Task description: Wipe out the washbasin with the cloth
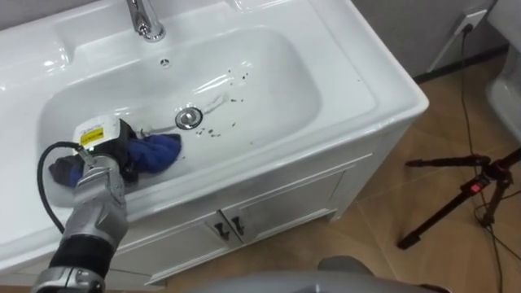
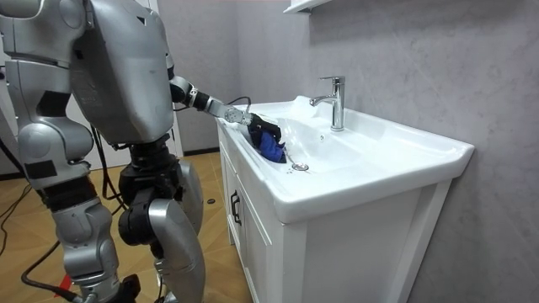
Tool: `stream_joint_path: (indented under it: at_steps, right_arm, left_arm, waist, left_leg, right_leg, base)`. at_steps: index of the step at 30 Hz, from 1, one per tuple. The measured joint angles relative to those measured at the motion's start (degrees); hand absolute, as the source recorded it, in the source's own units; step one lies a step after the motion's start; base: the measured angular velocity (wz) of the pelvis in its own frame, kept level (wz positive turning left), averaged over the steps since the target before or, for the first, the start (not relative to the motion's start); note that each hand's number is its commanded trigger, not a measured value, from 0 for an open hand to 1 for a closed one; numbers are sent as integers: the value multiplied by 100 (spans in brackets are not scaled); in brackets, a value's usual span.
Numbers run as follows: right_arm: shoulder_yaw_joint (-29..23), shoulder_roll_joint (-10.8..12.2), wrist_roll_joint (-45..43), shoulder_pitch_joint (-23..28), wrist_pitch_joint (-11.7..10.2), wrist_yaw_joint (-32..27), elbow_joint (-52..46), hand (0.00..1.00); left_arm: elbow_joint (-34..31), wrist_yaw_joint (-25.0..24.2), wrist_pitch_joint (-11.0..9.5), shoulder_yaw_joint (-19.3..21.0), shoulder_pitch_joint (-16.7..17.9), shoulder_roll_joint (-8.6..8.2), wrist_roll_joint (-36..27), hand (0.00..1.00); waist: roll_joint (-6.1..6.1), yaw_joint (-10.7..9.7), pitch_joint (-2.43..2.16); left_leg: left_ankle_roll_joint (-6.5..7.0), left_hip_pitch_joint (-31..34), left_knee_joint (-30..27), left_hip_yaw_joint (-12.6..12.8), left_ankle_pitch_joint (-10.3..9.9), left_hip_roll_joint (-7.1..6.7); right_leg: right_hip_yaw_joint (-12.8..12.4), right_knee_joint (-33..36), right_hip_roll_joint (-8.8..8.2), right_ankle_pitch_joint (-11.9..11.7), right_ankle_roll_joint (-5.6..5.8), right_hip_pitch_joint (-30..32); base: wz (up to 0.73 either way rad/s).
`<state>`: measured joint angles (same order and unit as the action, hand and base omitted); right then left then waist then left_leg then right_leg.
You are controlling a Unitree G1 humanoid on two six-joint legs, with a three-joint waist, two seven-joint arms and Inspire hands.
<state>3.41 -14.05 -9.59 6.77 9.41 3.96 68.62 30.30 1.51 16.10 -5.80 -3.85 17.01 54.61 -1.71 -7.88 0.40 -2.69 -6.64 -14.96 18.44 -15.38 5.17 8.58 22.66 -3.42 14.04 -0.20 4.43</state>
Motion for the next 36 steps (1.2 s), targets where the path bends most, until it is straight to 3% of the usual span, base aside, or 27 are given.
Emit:
stream_joint_path:
  at_steps: [5,12,17,23,29,32,36]
  right_arm:
    - [45,0,2,3,15,-11,6,0]
    - [43,27,-37,68,66,-57,18,0]
    - [121,62,-31,115,77,-174,41,0]
    - [212,82,-34,145,195,-161,38,0]
    - [212,91,-171,48,269,-121,-20,0]
    - [212,91,-210,-14,269,-119,-35,0]
    - [214,110,-201,-6,270,-127,7,0]
  left_arm:
    - [-1,-125,-14,-18,-156,-192,-64,100]
    - [-91,-249,25,-172,-236,-293,-166,100]
    - [-83,-337,90,-409,-465,-639,-458,100]
    - [187,-385,81,-621,-937,-875,-1000,100]
    - [107,-427,97,-898,-1241,-928,-1428,100]
    - [112,-423,102,-927,-1285,-924,-1453,100]
    - [105,-415,112,-926,-1291,-924,-1453,100]
  waist:
    - [36,9,2]
    - [151,-139,-1]
    - [152,-342,2]
    - [161,-639,11]
    - [91,-814,31]
    - [28,-913,44]
    - [30,-969,45]
  left_leg:
    - [0,12,12,4,0,-4]
    - [0,15,-36,71,0,13]
    - [-1,12,-105,571,-1,82]
    - [-3,110,-278,680,-2,154]
    - [-3,255,-421,825,-2,221]
    - [-3,253,-439,873,-2,227]
    - [-3,302,-533,986,-2,262]
  right_leg:
    - [-3,22,-1,0,-1,53]
    - [-44,19,16,11,-6,45]
    - [-49,11,3,15,-12,66]
    - [-71,2,38,27,-45,104]
    - [-107,7,61,8,-76,219]
    - [-125,10,63,9,-76,221]
    - [-111,18,52,10,-75,232]
  base:
    - [-1]
    - [0]
    - [-4]
    - [-4]
    - [-5]
    - [-3]
    - [3]
